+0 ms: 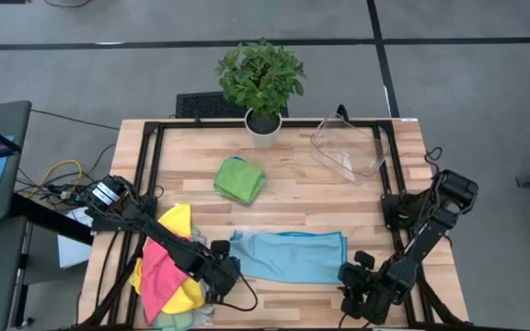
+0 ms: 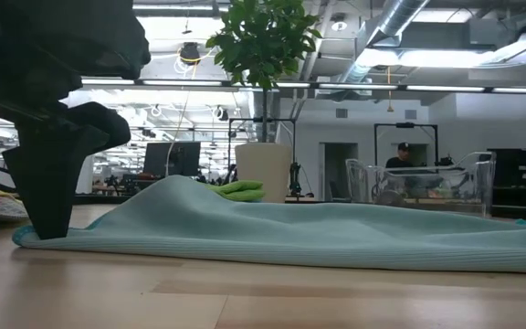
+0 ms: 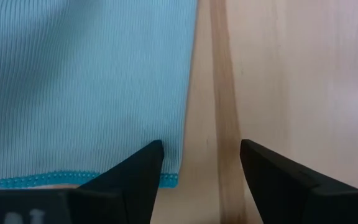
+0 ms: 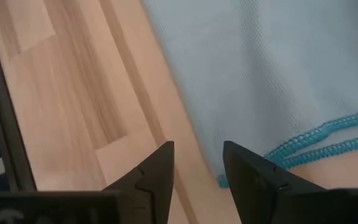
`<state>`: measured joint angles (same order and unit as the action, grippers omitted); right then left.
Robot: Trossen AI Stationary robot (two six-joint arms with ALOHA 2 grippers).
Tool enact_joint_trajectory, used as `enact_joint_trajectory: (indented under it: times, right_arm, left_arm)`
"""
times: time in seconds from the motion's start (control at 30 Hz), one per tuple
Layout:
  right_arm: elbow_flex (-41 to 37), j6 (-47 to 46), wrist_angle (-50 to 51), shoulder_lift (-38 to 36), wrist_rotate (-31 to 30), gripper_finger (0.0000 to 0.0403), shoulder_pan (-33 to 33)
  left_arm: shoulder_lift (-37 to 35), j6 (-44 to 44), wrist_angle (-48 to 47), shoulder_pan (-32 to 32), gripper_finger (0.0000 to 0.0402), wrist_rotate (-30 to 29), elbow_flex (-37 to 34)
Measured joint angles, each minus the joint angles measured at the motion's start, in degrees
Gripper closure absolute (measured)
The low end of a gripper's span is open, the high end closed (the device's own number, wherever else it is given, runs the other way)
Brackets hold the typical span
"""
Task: Fold microfiber towels
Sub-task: Fold the light blue microfiber towel
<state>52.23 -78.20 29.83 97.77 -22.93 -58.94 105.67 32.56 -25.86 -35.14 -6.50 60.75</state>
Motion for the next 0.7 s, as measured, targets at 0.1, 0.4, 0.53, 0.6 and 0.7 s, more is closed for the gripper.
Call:
enact_joint_trajectory:
  times: [0.1,0.4,0.53,0.6,0.7]
  right_arm:
    - [0.00,2.59,-0.31,-0.04,-0.10,0.0242,-0.38]
    - [0.00,14.27,-0.54,0.40,-0.34,0.0235,0.44]
    - [-0.02,17.11,-0.40,0.90,-0.23,0.0215,1.03]
    - [-0.02,17.75,-0.11,0.90,-0.23,0.0202,1.01]
    - [-0.02,17.81,1.35,0.90,0.15,0.0190,0.95]
  left_arm:
    - [-0.03,-1.11,-0.35,0.00,0.0188,-0.63,-0.07]
    - [-0.03,-1.44,-0.28,-0.02,0.0188,-0.78,-0.11]
    - [-0.03,-1.44,-0.20,-0.05,0.0188,-1.08,-0.13]
    - [-0.03,-1.44,-0.16,-0.07,0.0188,-1.29,-0.14]
    - [0.15,-1.41,-0.14,-0.07,0.0192,-1.59,-0.15]
